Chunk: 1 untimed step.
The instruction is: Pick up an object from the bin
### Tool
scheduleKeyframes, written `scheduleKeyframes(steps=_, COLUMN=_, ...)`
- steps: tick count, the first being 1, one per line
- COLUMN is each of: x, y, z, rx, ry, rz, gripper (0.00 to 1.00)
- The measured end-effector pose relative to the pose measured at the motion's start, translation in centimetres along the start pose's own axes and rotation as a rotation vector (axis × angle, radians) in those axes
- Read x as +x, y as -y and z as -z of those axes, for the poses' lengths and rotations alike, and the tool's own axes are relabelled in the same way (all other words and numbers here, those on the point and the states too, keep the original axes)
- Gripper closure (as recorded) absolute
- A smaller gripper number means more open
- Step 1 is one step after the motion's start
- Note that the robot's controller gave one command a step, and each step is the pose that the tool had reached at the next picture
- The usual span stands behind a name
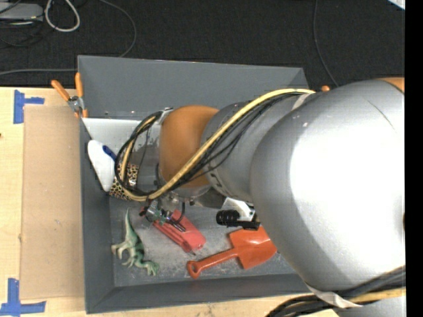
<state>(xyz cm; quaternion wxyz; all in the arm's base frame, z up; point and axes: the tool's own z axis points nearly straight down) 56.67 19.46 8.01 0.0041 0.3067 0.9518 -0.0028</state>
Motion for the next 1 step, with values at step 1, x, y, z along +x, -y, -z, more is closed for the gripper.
scheduleKeyframes(steps=1, x=0.42, y=-1.06, z=3.12, rx=0.004, ry=-0.003, rz=0.145, gripper=1.0)
